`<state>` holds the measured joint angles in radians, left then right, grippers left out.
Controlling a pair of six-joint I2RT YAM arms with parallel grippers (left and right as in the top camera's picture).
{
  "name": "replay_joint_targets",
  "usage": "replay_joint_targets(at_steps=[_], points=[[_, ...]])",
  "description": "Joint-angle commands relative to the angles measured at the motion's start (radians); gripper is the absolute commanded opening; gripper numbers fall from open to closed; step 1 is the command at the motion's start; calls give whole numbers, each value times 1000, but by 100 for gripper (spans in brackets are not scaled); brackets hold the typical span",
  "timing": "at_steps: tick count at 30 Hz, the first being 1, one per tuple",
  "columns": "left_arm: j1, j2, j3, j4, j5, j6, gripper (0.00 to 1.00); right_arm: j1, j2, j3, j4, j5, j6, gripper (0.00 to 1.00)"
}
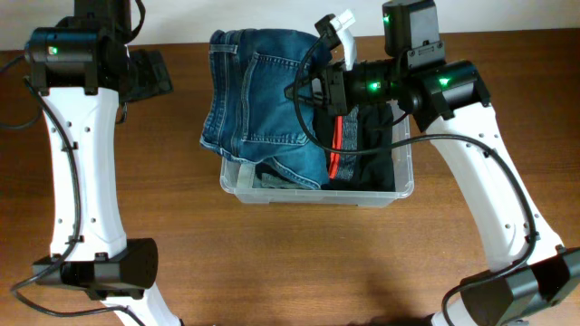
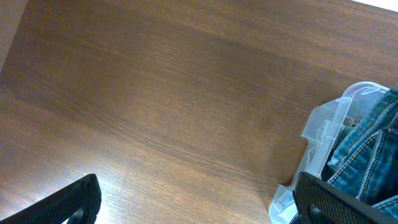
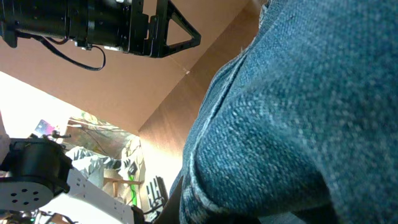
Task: Pack container
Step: 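Lower the blue jeans onto the container's left side and press down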
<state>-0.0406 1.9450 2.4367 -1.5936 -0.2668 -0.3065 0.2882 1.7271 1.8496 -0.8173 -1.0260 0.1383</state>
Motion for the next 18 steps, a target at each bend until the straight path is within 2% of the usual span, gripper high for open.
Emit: replay_joint_targets(at_steps=[1,18], points=[[0,-3,1,-1,-10,1,99,6,-32,45,-8,-68,-2,4],[0,-3,1,-1,-10,1,99,11,-27,26,-35,-35,-30,4]])
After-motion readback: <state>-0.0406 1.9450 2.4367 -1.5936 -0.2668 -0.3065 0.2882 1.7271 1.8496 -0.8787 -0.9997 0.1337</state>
